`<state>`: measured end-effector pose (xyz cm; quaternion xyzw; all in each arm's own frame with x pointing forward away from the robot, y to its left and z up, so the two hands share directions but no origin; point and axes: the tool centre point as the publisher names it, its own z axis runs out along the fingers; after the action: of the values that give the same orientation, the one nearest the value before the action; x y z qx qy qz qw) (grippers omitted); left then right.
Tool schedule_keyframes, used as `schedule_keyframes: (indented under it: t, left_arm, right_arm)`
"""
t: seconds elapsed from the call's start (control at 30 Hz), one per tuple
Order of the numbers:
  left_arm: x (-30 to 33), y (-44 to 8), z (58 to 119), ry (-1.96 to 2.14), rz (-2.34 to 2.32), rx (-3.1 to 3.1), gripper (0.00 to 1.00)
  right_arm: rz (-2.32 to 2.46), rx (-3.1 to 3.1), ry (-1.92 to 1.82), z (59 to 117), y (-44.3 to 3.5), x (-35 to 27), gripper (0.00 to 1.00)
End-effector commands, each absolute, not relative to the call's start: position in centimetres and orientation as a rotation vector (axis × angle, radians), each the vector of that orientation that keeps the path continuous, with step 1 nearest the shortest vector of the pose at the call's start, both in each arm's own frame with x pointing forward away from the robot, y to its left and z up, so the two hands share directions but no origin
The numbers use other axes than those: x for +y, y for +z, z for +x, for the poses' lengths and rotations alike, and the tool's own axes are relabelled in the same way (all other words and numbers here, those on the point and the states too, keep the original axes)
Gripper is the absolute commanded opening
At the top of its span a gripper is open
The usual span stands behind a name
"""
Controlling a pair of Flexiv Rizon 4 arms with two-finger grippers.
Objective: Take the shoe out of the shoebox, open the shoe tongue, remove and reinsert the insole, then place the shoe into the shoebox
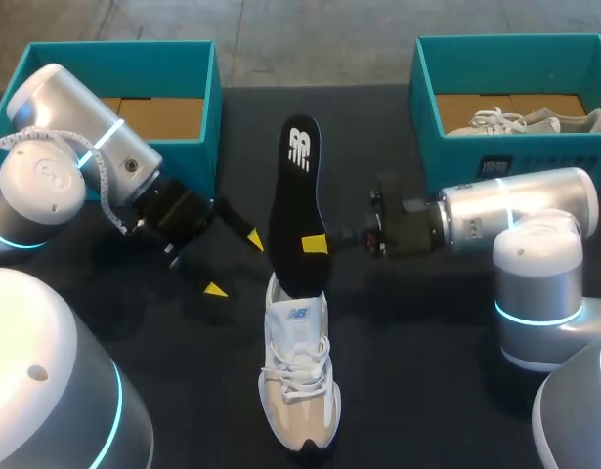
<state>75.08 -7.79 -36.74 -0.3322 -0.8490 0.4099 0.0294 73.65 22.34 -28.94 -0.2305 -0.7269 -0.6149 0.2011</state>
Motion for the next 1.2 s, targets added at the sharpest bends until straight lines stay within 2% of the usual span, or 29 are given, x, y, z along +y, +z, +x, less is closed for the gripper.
schedule_keyframes:
  t: [0.03, 1.2]
  left_arm:
    - [-7.9, -36.7, 75.1, 1.257, -1.026, -2.62, 1.0]
    - [-7.9, -36.7, 75.1, 1.257, -1.026, -2.62, 1.0]
  right_arm:
    - [-0.649, -2.028, -1.724, 73.5, -29.3, 22.5, 0.0]
    - [-0.631, -2.018, -1.739, 73.5, -29.4, 23.9, 0.0]
